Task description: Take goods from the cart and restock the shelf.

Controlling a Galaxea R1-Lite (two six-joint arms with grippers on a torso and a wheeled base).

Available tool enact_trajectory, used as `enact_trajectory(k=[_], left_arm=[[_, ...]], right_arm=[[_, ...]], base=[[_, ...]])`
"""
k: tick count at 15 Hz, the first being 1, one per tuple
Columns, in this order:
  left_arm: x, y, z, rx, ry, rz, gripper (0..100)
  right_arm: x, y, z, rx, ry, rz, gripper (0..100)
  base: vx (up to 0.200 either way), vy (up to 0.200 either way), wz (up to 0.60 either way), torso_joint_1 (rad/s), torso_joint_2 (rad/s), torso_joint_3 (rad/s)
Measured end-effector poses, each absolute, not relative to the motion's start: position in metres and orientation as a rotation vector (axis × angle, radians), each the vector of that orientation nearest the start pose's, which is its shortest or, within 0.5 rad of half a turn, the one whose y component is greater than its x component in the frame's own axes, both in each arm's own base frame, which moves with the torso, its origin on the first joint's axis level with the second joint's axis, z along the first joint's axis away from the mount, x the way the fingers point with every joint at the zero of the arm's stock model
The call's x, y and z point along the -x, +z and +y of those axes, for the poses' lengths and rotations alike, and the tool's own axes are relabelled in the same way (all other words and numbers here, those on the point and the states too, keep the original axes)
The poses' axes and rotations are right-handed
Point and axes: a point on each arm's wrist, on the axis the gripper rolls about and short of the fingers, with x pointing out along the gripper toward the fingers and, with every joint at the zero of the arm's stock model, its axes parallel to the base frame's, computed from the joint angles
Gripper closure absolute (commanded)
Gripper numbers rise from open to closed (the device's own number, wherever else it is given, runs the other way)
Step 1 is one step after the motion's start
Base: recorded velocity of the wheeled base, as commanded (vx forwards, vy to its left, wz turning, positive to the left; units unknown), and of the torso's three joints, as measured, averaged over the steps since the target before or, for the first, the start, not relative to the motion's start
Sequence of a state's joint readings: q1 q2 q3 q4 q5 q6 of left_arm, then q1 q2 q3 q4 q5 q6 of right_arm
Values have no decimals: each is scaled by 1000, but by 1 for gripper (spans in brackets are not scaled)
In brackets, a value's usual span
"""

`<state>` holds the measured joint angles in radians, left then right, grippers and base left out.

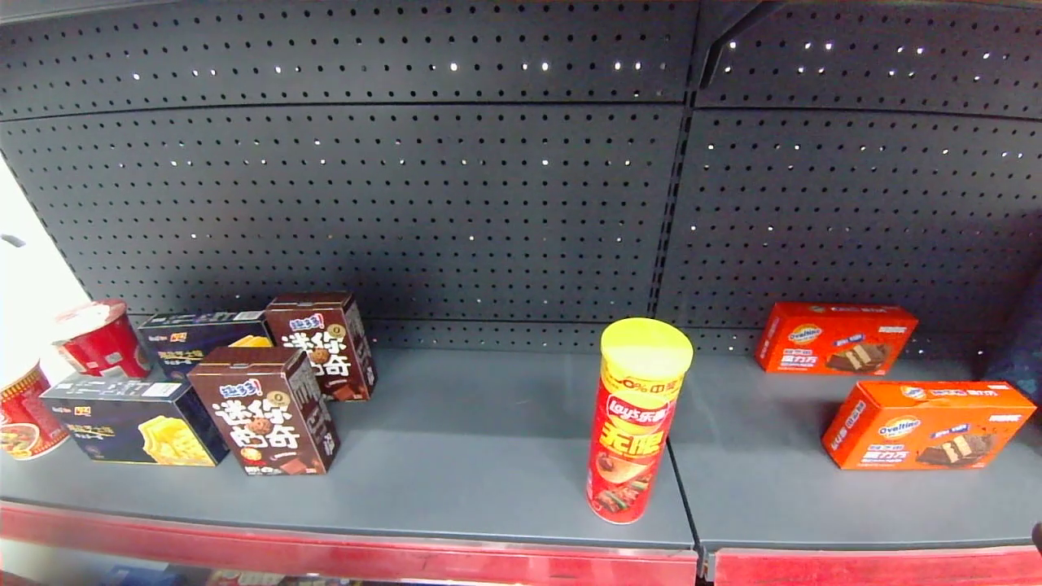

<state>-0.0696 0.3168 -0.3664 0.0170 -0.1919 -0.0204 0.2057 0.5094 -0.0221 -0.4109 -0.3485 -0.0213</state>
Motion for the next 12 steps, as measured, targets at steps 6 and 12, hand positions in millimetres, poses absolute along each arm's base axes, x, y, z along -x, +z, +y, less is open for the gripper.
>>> enact_trajectory(k=[6, 12], left_arm=[[-1, 195, -7, 8, -407, 2, 100], [-47, 214, -15, 6, -577, 4, 100]], right_arm=[[9, 86, -8, 48, -43, 86, 0], [15, 83, -10, 69, -38, 30, 0]], base=[[0, 0, 0, 0, 0, 0], [0, 0, 0, 0, 0, 0]])
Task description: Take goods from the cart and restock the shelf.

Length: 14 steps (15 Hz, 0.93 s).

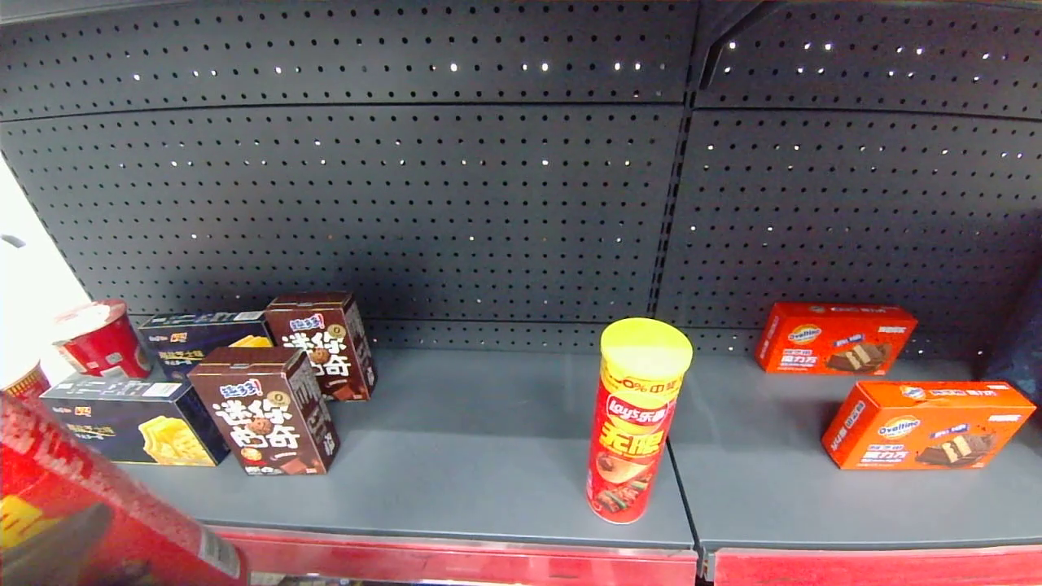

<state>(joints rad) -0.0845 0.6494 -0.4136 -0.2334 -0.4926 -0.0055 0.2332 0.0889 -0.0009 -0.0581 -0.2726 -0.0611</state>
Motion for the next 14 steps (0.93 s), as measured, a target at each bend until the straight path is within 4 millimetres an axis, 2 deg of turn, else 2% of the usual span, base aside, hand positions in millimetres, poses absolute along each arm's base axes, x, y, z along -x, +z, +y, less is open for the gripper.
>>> enact_trajectory(k=[3, 9, 14], left_arm=[[-84, 219, -20, 7, -626, 11, 100], [-174, 219, -35, 12, -674, 24, 100], [-227, 208, -61, 19, -749, 99, 100]], right_arm=[[15, 83, -10, 67, -25, 26, 0], [15, 83, -10, 66, -26, 25, 0], [15, 83, -9, 64, -17, 25, 0]], base=[[0, 0, 0, 0, 0, 0], [0, 0, 0, 0, 0, 0], [0, 0, 0, 0, 0, 0]])
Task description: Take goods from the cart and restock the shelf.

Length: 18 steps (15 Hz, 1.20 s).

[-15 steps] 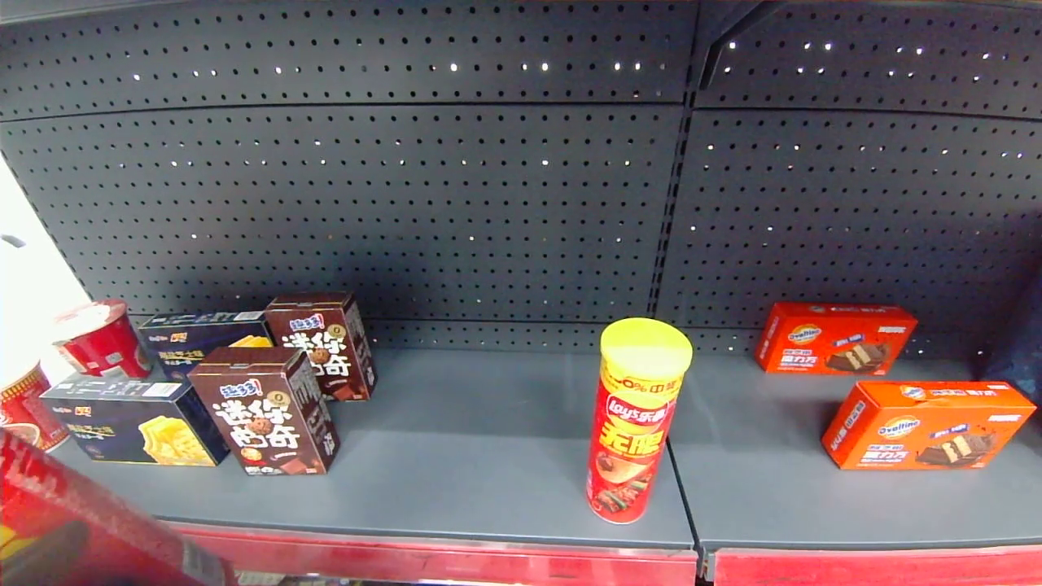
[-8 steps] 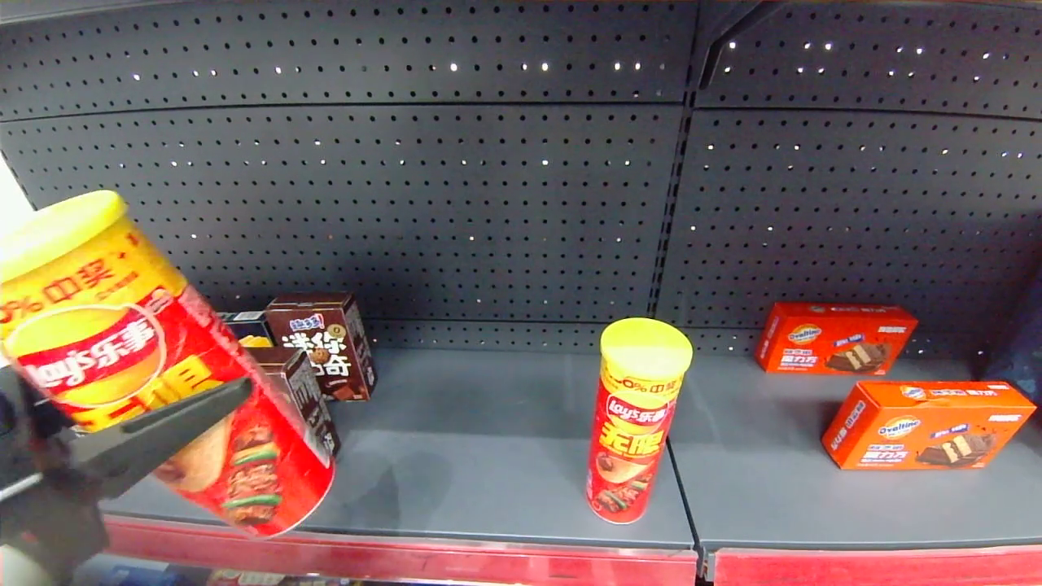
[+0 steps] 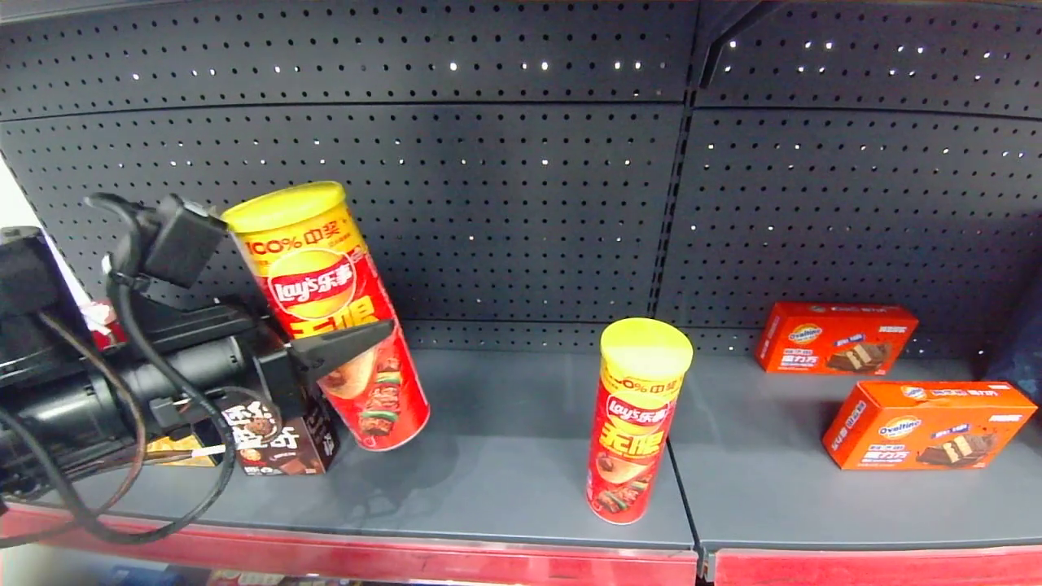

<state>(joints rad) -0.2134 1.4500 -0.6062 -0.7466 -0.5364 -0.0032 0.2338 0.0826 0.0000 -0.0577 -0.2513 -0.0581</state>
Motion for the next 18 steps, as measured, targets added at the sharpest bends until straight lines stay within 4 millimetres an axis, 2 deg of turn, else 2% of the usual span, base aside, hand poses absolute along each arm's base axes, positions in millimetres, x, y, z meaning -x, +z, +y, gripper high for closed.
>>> enact_trajectory(k=[3, 5, 9, 14, 18], left_arm=[[-250, 202, -72, 12, -768, 61, 100], [-271, 193, -81, 8, -769, 30, 100], [-301, 185, -106, 8, -812, 29, 100], [-321, 171, -139, 8, -879, 49, 100], [-328, 163, -146, 9, -890, 59, 100]], right_arm=[[15, 83, -9, 70, -2, 25, 0], [15, 83, -9, 71, 21, 24, 0], [15, 83, -8, 49, 40, 24, 0], [15, 83, -8, 20, 52, 27, 0], [15, 83, -5, 24, 163, 27, 0]], base=[[0, 0, 0, 0, 0, 0], [0, 0, 0, 0, 0, 0], [0, 0, 0, 0, 0, 0], [0, 0, 0, 0, 0, 0], [0, 0, 0, 0, 0, 0]])
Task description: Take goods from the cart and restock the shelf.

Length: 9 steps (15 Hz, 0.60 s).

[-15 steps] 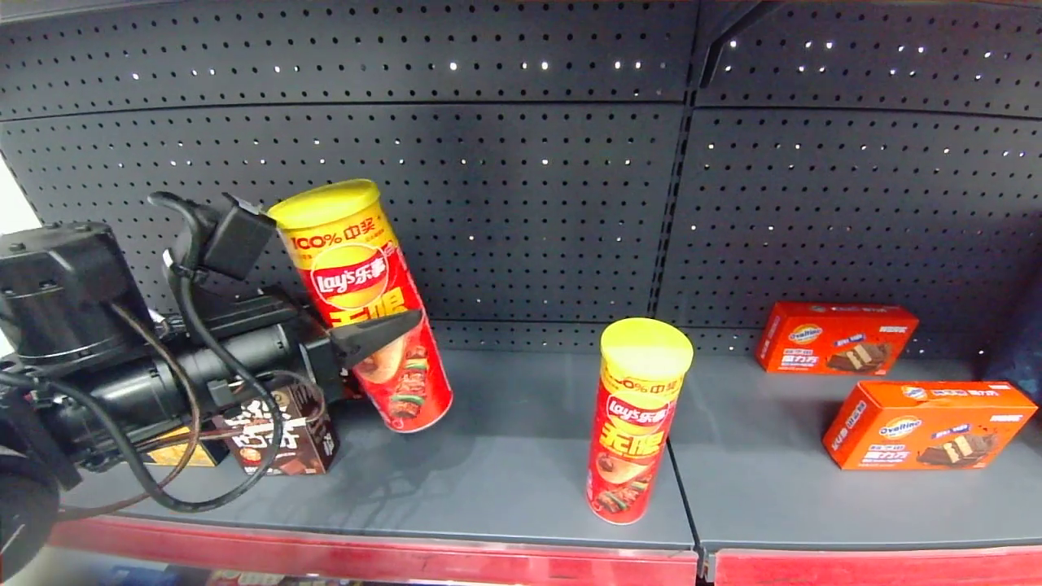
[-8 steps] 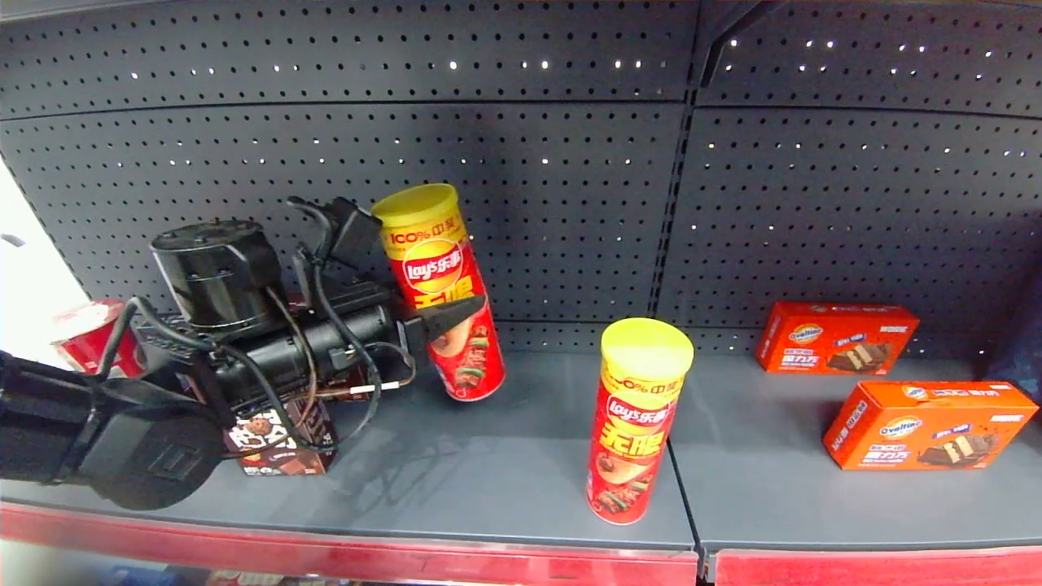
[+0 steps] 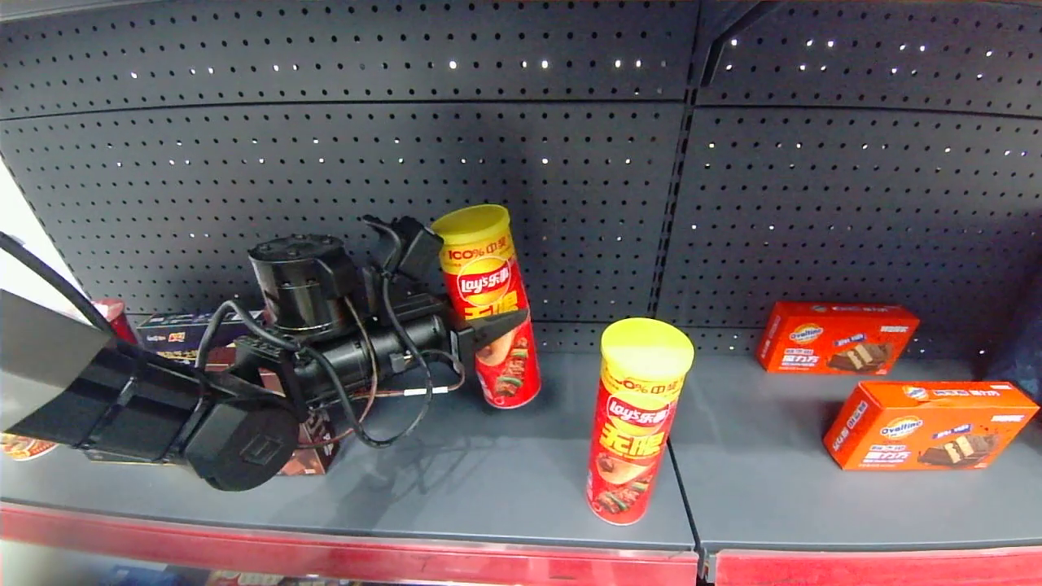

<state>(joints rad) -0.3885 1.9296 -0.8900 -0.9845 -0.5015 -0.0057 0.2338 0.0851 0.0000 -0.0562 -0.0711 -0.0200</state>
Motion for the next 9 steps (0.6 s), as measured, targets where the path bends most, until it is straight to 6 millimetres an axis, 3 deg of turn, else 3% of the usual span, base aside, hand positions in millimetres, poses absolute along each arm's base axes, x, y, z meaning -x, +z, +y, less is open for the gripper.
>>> enact_trajectory(k=[9], left_arm=[[-348, 162, -162, 8, -911, 27, 100]], right_arm=[[16, 77, -4, 12, 213, 92, 0]], base=[[0, 0, 0, 0, 0, 0]])
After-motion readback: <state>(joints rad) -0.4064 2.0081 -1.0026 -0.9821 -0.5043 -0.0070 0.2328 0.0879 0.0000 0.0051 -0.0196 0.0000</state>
